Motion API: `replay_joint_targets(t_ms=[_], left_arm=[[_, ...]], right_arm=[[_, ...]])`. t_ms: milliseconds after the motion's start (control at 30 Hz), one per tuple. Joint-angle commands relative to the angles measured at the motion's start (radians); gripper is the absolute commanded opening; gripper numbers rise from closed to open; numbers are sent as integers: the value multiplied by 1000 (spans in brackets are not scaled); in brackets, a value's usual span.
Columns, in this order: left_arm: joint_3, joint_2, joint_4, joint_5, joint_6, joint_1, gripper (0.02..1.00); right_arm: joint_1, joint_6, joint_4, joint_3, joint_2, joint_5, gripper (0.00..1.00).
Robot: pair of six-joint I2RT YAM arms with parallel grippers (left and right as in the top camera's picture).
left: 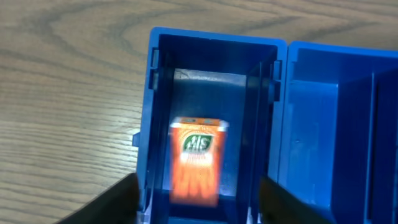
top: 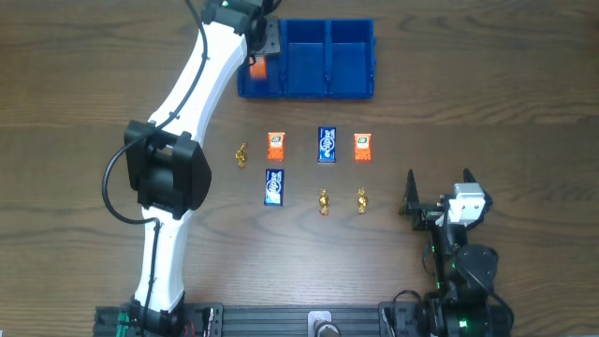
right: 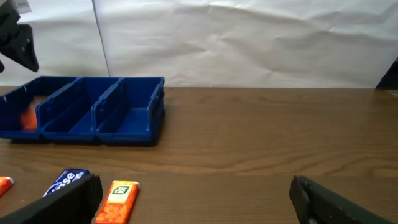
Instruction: Sort Candies Into Trays
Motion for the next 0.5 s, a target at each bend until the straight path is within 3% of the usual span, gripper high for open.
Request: replay_joint_targets(t_ms=[33, 267, 500], left_arm=[[-37, -83, 25, -1, 15, -33, 761], [-578, -444, 206, 18, -119, -124, 893], [-909, -467, 307, 27, -195, -208, 888]], right_arm=[[-3, -15, -10, 0, -7, -5, 998], [-3, -15, -10, 0, -7, -5, 998], [-3, -15, -10, 0, -7, -5, 998]])
